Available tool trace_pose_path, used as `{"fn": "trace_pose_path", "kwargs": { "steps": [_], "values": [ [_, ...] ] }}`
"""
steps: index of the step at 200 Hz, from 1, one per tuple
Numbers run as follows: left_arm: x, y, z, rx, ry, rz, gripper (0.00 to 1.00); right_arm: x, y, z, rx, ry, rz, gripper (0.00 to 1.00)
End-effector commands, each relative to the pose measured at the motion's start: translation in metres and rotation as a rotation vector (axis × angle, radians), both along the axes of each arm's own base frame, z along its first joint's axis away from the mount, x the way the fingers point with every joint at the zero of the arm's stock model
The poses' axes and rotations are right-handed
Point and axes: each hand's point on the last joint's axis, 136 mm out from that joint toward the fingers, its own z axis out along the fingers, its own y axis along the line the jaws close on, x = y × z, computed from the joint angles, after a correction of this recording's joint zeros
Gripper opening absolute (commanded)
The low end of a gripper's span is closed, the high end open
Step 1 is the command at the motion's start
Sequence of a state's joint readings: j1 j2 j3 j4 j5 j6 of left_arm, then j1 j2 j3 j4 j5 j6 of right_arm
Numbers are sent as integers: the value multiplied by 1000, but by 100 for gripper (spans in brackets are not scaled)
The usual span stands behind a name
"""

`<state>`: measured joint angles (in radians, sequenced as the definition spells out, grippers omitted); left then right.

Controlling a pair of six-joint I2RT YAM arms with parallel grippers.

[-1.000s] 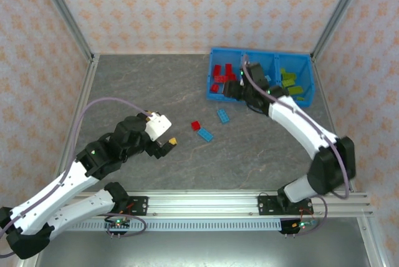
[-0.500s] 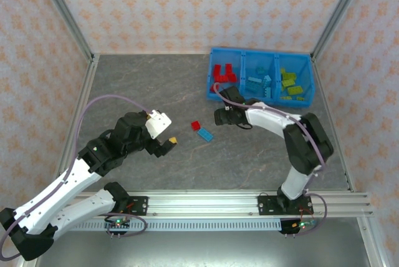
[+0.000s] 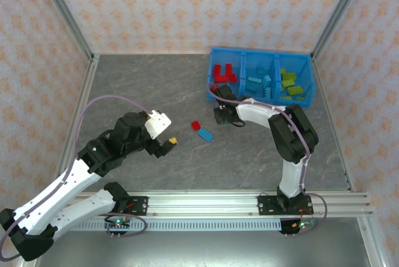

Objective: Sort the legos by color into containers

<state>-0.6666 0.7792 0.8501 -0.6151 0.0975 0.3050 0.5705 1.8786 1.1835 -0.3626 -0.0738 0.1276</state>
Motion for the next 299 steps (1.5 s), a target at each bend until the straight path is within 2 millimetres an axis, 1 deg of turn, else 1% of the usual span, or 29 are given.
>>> {"fn": "trace_pose_path", "kwargs": {
  "steps": [1, 30, 61, 81, 96, 107, 121, 136, 145, 159, 173, 178, 187, 190, 194, 203, 208, 214, 219, 224, 234, 250, 266, 278, 289, 291, 294, 296, 299],
  "values": [
    [2, -1, 8, -17, -17, -5, 100, -23, -15, 5, -34, 6, -24, 22],
    [2, -1, 7, -15, -14, -7, 100, -46, -23, 25, 52, -24, -72, 21],
    [2, -3, 6, -18, -10, -16, 100, -63, -37, 58, 131, -110, -136, 21],
    [2, -5, 6, -21, -3, -21, 100, -61, -54, 90, 141, -214, -205, 20],
    [2, -5, 6, -22, 1, -20, 100, -52, -79, 117, 108, -306, -306, 18],
    [2, -4, 7, -24, 0, -21, 100, -42, -99, 136, 94, -359, -376, 18],
    [1, -5, 8, -28, -2, -22, 100, -24, -123, 159, 97, -414, -453, 18],
    [0, -5, 10, -38, -6, -25, 100, 1, -143, 176, 104, -448, -489, 19],
    [-1, -5, 11, -43, -6, -27, 100, 18, -151, 182, 106, -454, -497, 19],
    [-2, -4, 10, -44, -7, -27, 100, 47, -160, 184, 105, -431, -500, 19],
    [-2, -4, 9, -42, -6, -26, 100, 79, -166, 177, 78, -402, -495, 19],
    [-2, -4, 8, -42, -4, -27, 100, 90, -168, 179, 76, -406, -498, 19],
    [-2, -3, 7, -40, -5, -23, 100, 110, -170, 173, 75, -390, -498, 19],
    [-2, -3, 7, -40, -5, -23, 100, 115, -171, 167, 72, -377, -500, 19],
    [-2, -2, 7, -40, -7, -18, 100, 124, -172, 169, 77, -381, -502, 19],
    [-1, -1, 7, -50, -8, -2, 100, 139, -174, 164, 75, -368, -512, 21],
    [0, 0, 6, -55, -6, 7, 100, 146, -175, 163, 78, -363, -517, 22],
    [0, 0, 6, -59, -2, 15, 100, 153, -176, 163, 81, -358, -520, 28],
    [1, 1, 5, -63, 4, 24, 100, 159, -176, 162, 80, -352, -523, 39],
    [2, 1, 4, -67, 11, 35, 100, 164, -176, 163, 79, -348, -528, 46],
    [4, 3, 5, -78, 18, 62, 100, 170, -177, 168, 70, -343, -534, 55],
    [10, 5, 6, -85, 28, 109, 100, 170, -176, 178, 81, -337, -538, 62],
    [16, 6, 8, -94, 37, 141, 100, 158, -172, 189, 124, -339, -539, 65],
    [20, 6, 10, -109, 51, 177, 100, 143, -166, 196, 173, -336, -525, 65],
    [27, 8, 12, -136, 70, 237, 100, 123, -157, 208, 241, -347, -500, 66],
    [28, 8, 12, -141, 75, 248, 100, 119, -155, 207, 252, -341, -496, 66],
    [30, 8, 12, -150, 83, 269, 100, 112, -152, 212, 273, -348, -488, 66],
    [31, 9, 12, -156, 90, 285, 100, 108, -149, 212, 287, -341, -479, 66],
    [33, 9, 13, -166, 98, 305, 100, 101, -146, 218, 310, -349, -468, 66]
  ]
}}
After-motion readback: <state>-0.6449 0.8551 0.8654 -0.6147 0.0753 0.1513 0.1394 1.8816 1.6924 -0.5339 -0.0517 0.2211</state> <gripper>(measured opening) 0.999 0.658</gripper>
